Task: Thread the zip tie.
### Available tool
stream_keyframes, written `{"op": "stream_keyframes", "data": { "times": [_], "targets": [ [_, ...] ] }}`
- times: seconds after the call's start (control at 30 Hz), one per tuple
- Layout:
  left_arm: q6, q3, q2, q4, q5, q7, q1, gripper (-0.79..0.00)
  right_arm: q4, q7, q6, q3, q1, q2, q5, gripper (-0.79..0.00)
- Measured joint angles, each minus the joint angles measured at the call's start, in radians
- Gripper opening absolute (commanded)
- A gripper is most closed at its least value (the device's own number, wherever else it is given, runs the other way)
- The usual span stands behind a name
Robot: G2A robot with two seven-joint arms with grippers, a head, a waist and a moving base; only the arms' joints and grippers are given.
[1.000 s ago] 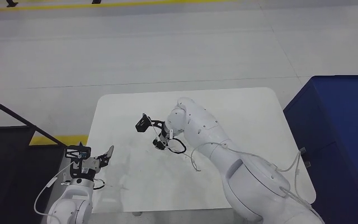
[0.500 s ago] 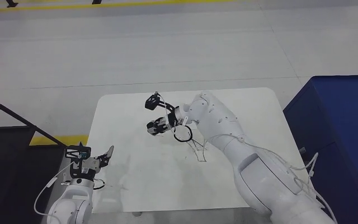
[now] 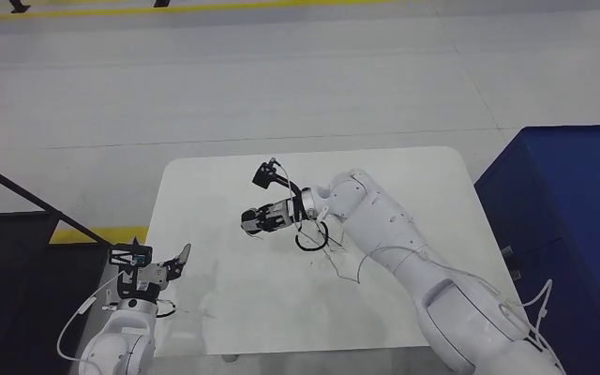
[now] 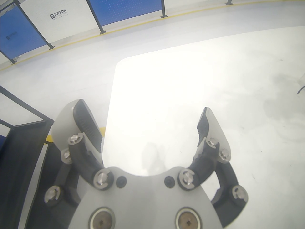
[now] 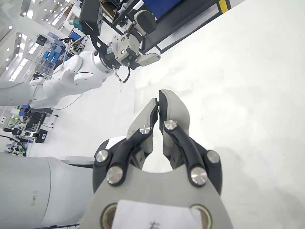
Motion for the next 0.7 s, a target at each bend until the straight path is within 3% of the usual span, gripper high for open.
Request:
{"op": "stream_keyframes", "data": {
  "times": [0.27,0.33,0.5,0.6,0.7],
  "targets": [
    [0.000,0.001,0.000,-0.001,0.001,-0.001,0.001,0.000,-0.001,0.000,0.000,0.000,0.000,0.000,0.000,-0.785],
    [-0.040,0.017,0.002,-0.019,0.014,-0.023,0.015,0.000,-0.014,-0.019,-0.011,0.015,-0.016,0.006,0.023,-0.785],
    [-0.350,0.018,0.018,-0.145,-0.055,-0.182,0.112,0.000,-0.129,0.012,0.012,0.052,-0.069,0.060,0.198,-0.785],
    [-0.538,0.011,0.026,-0.190,-0.172,-0.242,0.159,0.000,-0.245,0.102,0.102,0.051,-0.108,0.106,0.337,-0.785],
    [-0.650,0.001,0.030,-0.190,-0.336,-0.257,0.173,0.000,-0.355,0.200,0.200,0.058,-0.145,0.152,0.482,-0.785]
  ]
}}
